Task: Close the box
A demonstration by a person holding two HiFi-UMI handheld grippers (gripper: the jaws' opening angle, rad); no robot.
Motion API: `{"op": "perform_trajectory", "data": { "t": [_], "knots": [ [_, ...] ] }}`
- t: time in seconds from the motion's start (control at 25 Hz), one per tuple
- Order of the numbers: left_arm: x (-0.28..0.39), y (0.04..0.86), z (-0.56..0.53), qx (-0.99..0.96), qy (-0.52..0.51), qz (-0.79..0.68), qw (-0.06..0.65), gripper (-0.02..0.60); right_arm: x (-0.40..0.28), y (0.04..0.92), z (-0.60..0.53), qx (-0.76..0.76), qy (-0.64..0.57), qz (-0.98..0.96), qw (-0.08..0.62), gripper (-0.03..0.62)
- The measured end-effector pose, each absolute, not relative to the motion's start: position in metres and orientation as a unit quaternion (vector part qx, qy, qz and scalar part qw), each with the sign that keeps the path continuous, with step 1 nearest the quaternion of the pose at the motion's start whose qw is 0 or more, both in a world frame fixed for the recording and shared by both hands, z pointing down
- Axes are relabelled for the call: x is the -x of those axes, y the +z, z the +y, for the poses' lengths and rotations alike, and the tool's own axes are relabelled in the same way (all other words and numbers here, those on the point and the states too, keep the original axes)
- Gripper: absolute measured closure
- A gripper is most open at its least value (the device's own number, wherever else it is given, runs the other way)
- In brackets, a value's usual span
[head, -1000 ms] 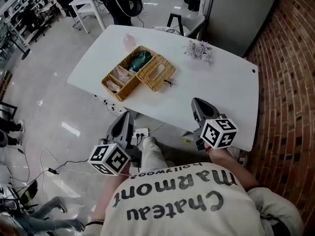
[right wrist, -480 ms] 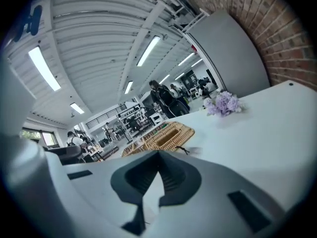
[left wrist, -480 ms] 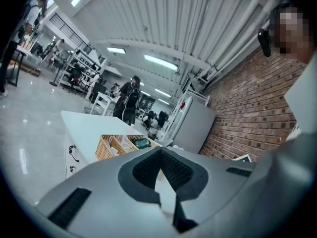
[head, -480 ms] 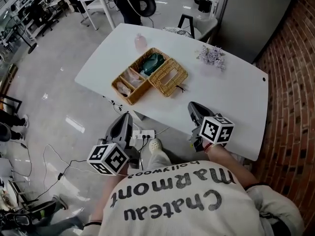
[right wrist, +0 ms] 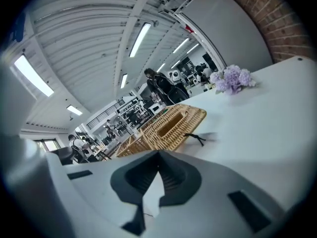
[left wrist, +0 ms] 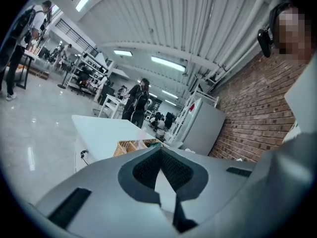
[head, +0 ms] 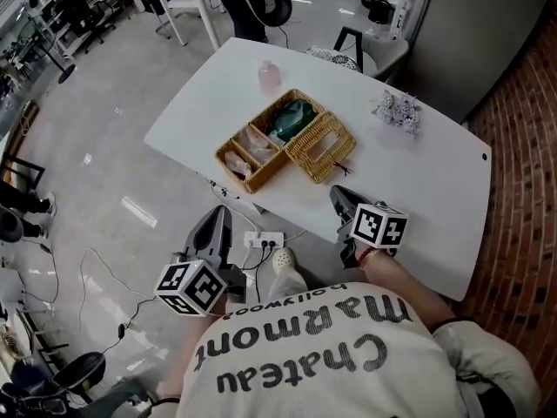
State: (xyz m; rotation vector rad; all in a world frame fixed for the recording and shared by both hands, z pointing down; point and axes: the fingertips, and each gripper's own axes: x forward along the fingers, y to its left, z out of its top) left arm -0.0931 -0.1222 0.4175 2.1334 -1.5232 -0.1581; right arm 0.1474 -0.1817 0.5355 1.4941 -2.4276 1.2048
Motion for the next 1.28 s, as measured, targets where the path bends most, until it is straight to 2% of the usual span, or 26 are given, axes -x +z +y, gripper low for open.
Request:
{"op": "perform_trajectory", "data": {
  "t": [0.32,0.52,0.64,1.28],
  "knots": [
    [0.124,0.423,-0.133,-0.768,-0.064,-0.582,0.257,0.58,-0.129,0.557,-0.203,-0.474,0.462,-0.749,-0.029,0.591],
    [0.131,0.426,-0.141,-0.762,-0.064,-0.589,0.259,0.58,-0.129,0.568,-0.21,-0.477,0.489,-0.729,-0.038,0.493],
    [0.131,0.429,-0.145,-0.762,-0.06,-0.589,0.262,0.58,-0.129,0.574,-0.211,-0.475,0.504,-0.72,-0.045,0.455],
    [0.132,0.434,-0.14,-0.759,-0.058,-0.591,0.267,0.58,-0.131,0.578,-0.218,-0.482,0.522,-0.7,-0.065,0.454]
  ]
}}
